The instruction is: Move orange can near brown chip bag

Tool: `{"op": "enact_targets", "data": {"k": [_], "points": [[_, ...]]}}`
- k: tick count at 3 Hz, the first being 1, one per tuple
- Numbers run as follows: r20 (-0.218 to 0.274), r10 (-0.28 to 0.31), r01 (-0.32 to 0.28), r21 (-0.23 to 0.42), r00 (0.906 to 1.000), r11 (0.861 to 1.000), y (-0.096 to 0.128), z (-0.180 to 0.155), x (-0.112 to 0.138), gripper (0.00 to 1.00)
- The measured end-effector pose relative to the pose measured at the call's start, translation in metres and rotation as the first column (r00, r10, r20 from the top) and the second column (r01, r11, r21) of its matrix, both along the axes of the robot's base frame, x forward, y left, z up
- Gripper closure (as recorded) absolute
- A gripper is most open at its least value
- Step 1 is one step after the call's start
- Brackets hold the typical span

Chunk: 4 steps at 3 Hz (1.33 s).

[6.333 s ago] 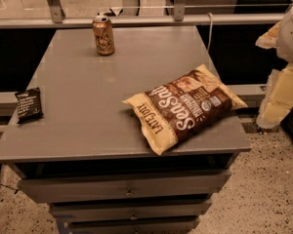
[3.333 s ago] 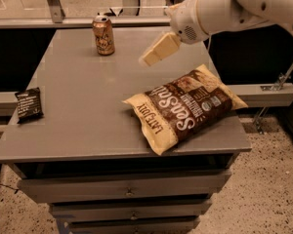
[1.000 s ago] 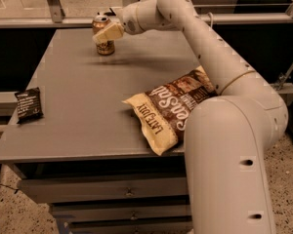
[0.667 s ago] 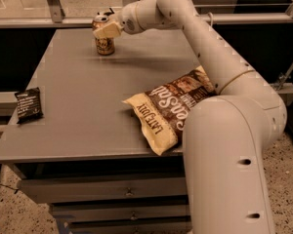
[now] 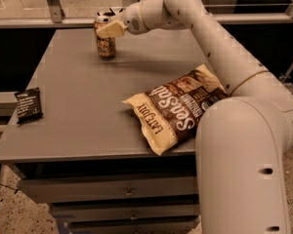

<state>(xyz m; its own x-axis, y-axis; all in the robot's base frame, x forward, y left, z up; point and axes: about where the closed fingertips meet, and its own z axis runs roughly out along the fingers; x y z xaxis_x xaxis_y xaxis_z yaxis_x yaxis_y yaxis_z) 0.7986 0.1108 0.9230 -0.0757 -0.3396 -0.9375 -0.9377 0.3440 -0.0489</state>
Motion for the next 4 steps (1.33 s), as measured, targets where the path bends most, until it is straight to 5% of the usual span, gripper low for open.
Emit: {"op": "enact_targets", "data": {"k": [1, 4], "points": [[0.01, -0.005, 0.005, 0.017, 0.9999, 1.0, -0.016, 0.012, -0.013, 1.0], [0.002, -0.064, 0.064, 0.011, 0.9979, 0.998, -0.102, 0.027, -0.095, 1.0]]}}
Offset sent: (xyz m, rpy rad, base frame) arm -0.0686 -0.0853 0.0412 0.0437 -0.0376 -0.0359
